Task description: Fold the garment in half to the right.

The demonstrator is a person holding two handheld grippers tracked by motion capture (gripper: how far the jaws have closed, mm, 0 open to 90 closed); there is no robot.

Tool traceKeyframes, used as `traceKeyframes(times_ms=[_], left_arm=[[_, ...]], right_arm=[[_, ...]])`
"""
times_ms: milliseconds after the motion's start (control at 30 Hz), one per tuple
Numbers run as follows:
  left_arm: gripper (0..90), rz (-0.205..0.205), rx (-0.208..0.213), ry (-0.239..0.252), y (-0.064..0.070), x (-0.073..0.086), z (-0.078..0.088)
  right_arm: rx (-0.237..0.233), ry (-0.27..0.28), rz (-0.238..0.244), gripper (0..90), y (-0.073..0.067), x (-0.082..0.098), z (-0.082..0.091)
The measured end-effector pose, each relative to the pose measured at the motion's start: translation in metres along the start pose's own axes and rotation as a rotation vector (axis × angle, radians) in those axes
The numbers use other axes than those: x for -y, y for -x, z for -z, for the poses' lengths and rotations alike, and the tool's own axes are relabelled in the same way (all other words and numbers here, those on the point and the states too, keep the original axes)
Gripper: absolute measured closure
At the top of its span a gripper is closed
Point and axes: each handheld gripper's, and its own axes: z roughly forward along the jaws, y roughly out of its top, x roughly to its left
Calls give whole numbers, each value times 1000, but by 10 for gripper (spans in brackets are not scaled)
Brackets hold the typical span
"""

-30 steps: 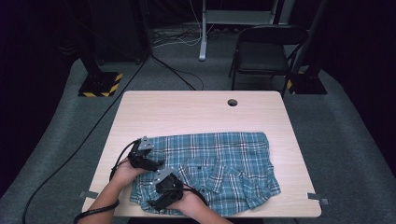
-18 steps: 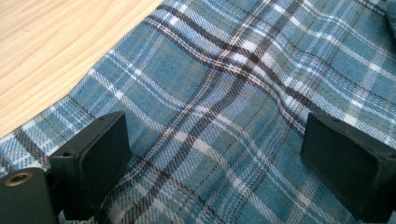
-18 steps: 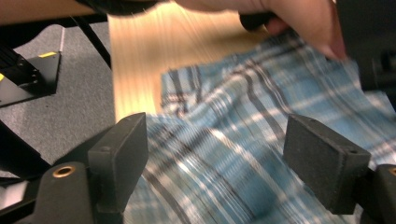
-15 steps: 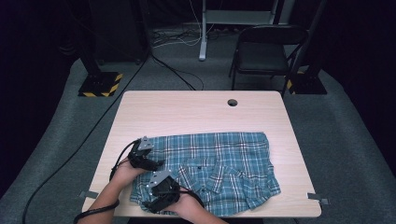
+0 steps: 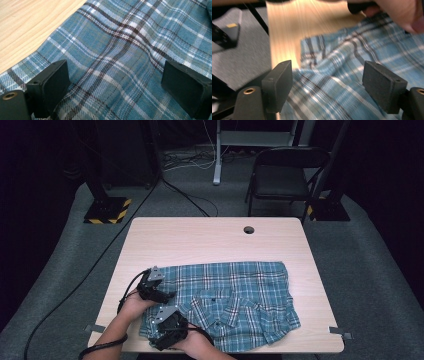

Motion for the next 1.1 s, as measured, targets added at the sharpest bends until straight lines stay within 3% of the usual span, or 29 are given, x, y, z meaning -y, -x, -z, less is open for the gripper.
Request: traceKeyframes(times_ms=[133,233,400,833,1000,1100], left_arm=[[77,0,0,1,0,0,0],[77,0,0,1,0,0,0],[77,-1,1,1,0,0,0],[77,0,3,0,0,0,0],[81,-3,0,-2,0,-1,1],[105,19,-13,6,-2,-4,5]], right_arm=[[-23,19,-2,248,-4,-5,-4],[-40,14,-14,261,-7,-7,-9],[-44,-11,6,274,-14,-9,-20],[13,-31,-4,282,-18,-17,-32],[44,-17,16,336,-19,-14,-33],[58,-13,22,361,-19,-13,-33]])
